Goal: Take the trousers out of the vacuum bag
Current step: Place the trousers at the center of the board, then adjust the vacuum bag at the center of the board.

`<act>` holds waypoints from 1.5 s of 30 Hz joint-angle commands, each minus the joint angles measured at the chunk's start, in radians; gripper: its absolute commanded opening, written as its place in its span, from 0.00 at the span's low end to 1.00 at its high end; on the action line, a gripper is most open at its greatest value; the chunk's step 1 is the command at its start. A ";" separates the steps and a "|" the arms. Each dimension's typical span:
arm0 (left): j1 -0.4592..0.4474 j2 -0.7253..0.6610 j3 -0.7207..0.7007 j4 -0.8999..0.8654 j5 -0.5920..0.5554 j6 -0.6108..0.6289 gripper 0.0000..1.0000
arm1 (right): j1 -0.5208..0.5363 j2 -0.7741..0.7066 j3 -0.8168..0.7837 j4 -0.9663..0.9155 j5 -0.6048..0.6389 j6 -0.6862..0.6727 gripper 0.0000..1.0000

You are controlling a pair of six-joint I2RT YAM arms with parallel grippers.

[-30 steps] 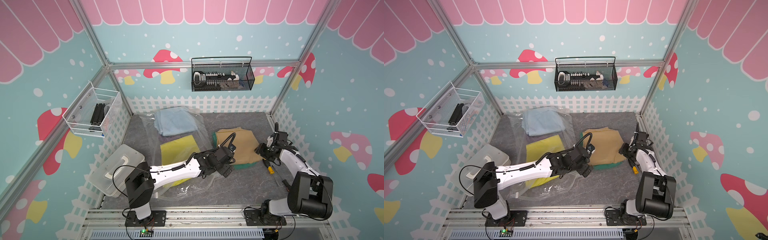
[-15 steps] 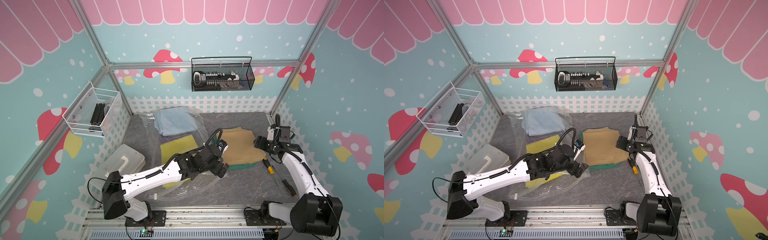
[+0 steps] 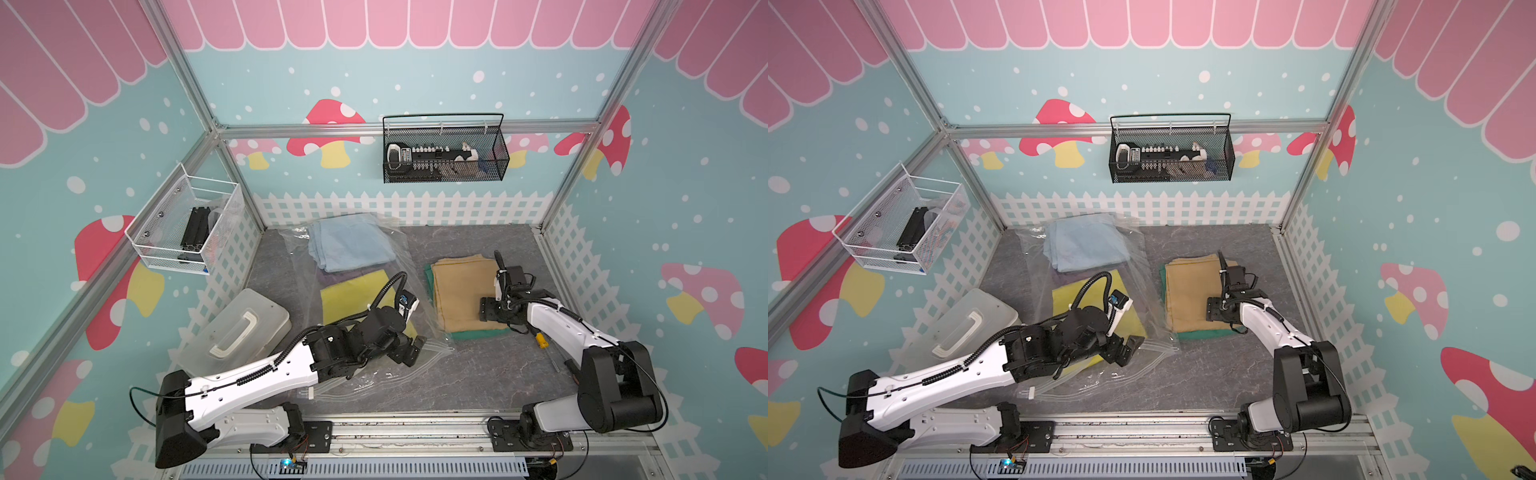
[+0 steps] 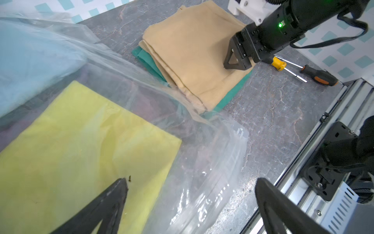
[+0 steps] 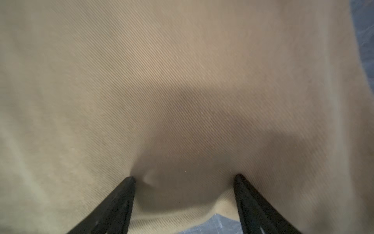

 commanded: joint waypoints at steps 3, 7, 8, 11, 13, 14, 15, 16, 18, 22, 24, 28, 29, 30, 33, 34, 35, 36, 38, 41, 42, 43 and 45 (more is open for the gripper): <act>-0.001 -0.092 -0.053 -0.049 -0.045 -0.041 0.99 | 0.015 -0.044 0.016 0.015 0.013 0.012 0.78; -0.001 -0.146 -0.081 -0.108 -0.104 -0.042 0.99 | 0.033 -0.151 0.032 0.009 -0.082 0.032 0.78; -0.001 -0.153 -0.085 -0.125 -0.122 -0.045 0.99 | 0.039 -0.175 0.033 0.009 -0.109 0.041 0.78; -0.002 -0.166 -0.101 -0.192 -0.186 -0.070 0.99 | 0.061 -0.259 0.021 0.021 -0.202 0.088 0.78; -0.009 -0.176 -0.118 -0.203 -0.193 -0.098 0.99 | 0.077 -0.322 0.001 0.045 -0.264 0.126 0.78; -0.010 -0.179 -0.127 -0.204 -0.194 -0.109 0.99 | 0.084 -0.350 -0.009 0.060 -0.287 0.144 0.78; -0.009 -0.184 -0.138 -0.209 -0.201 -0.127 0.99 | 0.092 -0.379 -0.023 0.077 -0.318 0.163 0.78; -0.009 -0.191 -0.150 -0.213 -0.203 -0.142 0.99 | 0.100 -0.402 -0.031 0.088 -0.338 0.177 0.78; -0.012 -0.216 -0.180 -0.216 -0.194 -0.181 0.99 | 0.117 -0.451 -0.051 0.109 -0.386 0.204 0.79; -0.040 -0.288 -0.232 -0.213 -0.182 -0.245 0.99 | 0.138 -0.522 -0.083 0.146 -0.470 0.243 0.79; -0.055 -0.328 -0.256 -0.208 -0.165 -0.266 0.99 | 0.150 -0.551 -0.100 0.180 -0.515 0.265 0.79; -0.059 -0.375 -0.308 -0.179 -0.094 -0.281 0.99 | 0.197 -0.556 -0.105 0.186 -0.558 0.267 0.79; -0.060 -0.373 -0.314 -0.183 -0.092 -0.287 0.99 | 0.215 -0.553 -0.102 0.176 -0.551 0.262 0.79; -0.059 -0.363 -0.319 -0.191 -0.099 -0.300 0.99 | 0.231 -0.549 -0.102 0.170 -0.539 0.259 0.79; -0.059 -0.317 -0.328 -0.197 -0.123 -0.325 0.95 | 0.283 -0.547 -0.110 0.176 -0.511 0.262 0.78; -0.060 -0.299 -0.327 -0.198 -0.130 -0.331 0.92 | 0.297 -0.546 -0.116 0.184 -0.498 0.266 0.79; -0.060 -0.277 -0.325 -0.200 -0.142 -0.342 0.84 | 0.310 -0.540 -0.121 0.195 -0.477 0.270 0.78; -0.061 -0.257 -0.323 -0.203 -0.169 -0.361 0.72 | 0.317 -0.528 -0.119 0.191 -0.455 0.273 0.79; -0.059 -0.235 -0.323 -0.196 -0.199 -0.374 0.52 | 0.327 -0.492 -0.110 0.188 -0.422 0.273 0.78; -0.056 -0.230 -0.330 -0.170 -0.216 -0.381 0.35 | 0.343 -0.406 -0.102 0.221 -0.387 0.287 0.78; -0.053 -0.235 -0.335 -0.156 -0.216 -0.379 0.29 | 0.355 -0.370 -0.096 0.233 -0.364 0.293 0.78; -0.045 -0.242 -0.344 -0.142 -0.213 -0.377 0.24 | 0.367 -0.338 -0.094 0.264 -0.343 0.299 0.78; -0.027 -0.251 -0.364 -0.112 -0.195 -0.370 0.15 | 0.380 -0.264 -0.072 0.317 -0.333 0.301 0.78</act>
